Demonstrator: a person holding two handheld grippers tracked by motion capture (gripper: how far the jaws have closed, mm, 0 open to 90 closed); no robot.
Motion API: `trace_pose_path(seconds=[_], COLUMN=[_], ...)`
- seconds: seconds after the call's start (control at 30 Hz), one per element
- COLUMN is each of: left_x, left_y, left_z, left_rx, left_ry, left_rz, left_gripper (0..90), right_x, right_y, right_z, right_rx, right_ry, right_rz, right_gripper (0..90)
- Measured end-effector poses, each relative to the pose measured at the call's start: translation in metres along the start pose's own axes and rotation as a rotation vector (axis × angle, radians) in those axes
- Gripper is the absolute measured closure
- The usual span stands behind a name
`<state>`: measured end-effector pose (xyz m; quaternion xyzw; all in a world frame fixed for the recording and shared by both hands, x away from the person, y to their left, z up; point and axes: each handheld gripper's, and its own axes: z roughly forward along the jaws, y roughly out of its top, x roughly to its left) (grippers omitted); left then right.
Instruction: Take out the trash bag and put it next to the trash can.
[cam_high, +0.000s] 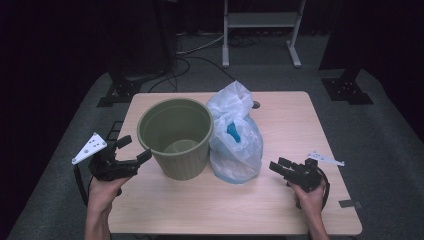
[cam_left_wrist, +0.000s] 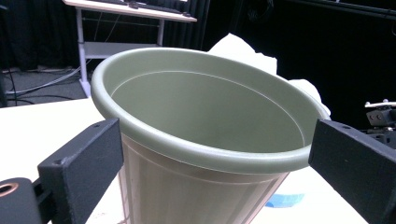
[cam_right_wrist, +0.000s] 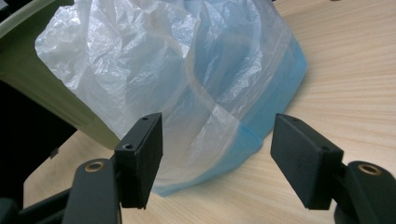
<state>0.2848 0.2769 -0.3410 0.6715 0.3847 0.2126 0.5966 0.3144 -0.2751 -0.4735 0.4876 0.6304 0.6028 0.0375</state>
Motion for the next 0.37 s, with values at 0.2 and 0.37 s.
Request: trace_pose_path(seconds=[0.2,0.37], left_x=[-0.0001,-0.0006], left_y=[0.0,0.0005], left_z=[0.0001,0.0003], left_rx=[0.0,-0.003], left_ry=[0.001,0.0], left_rz=[0.0,0.004], left_gripper=[1.9,1.9], right_x=[0.0034,0.0069], right_y=[-0.0045,-0.0068], right_z=[-0.0034,-0.0037], right_rx=[-0.009,-0.009], right_ry=[-0.014,-0.026], right_rz=[-0.013,-0.033], right_gripper=[32.9,32.5])
